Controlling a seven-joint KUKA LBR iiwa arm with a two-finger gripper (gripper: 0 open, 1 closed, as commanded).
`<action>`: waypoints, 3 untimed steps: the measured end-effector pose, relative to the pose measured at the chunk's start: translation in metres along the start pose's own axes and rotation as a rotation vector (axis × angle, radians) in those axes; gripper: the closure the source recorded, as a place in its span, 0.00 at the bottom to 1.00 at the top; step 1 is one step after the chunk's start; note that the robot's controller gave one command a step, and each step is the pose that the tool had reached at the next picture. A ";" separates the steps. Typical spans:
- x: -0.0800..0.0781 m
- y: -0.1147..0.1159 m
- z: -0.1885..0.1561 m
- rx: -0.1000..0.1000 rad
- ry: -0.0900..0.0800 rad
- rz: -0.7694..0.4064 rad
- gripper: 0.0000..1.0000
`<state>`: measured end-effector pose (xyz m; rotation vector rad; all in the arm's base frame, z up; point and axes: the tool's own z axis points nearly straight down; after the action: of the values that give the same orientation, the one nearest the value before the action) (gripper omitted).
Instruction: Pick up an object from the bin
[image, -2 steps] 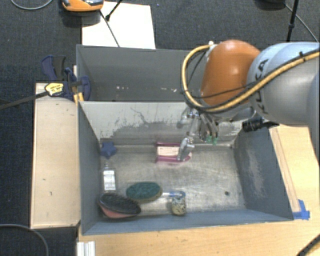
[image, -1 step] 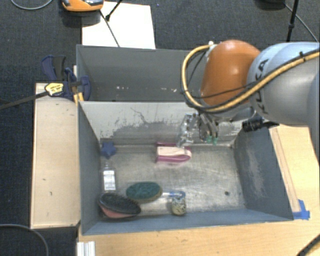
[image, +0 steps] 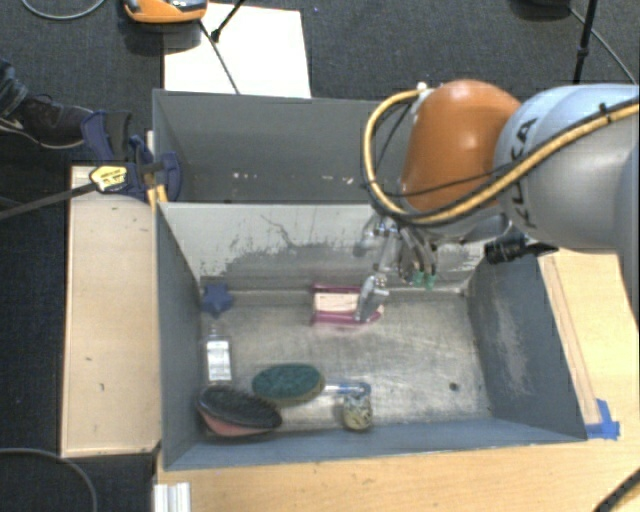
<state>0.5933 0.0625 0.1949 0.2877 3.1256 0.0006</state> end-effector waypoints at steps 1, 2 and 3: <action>0.003 0.003 0.101 -0.001 -0.006 -0.421 0.00; -0.001 0.004 0.099 -0.003 -0.020 -0.418 1.00; 0.002 0.008 -0.022 -0.002 -0.007 -0.381 1.00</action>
Offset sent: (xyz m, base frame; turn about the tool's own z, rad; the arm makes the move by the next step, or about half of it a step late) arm -0.0048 0.0043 -0.1218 -0.4463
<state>0.5927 0.0704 0.2173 -0.3081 3.1168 0.0019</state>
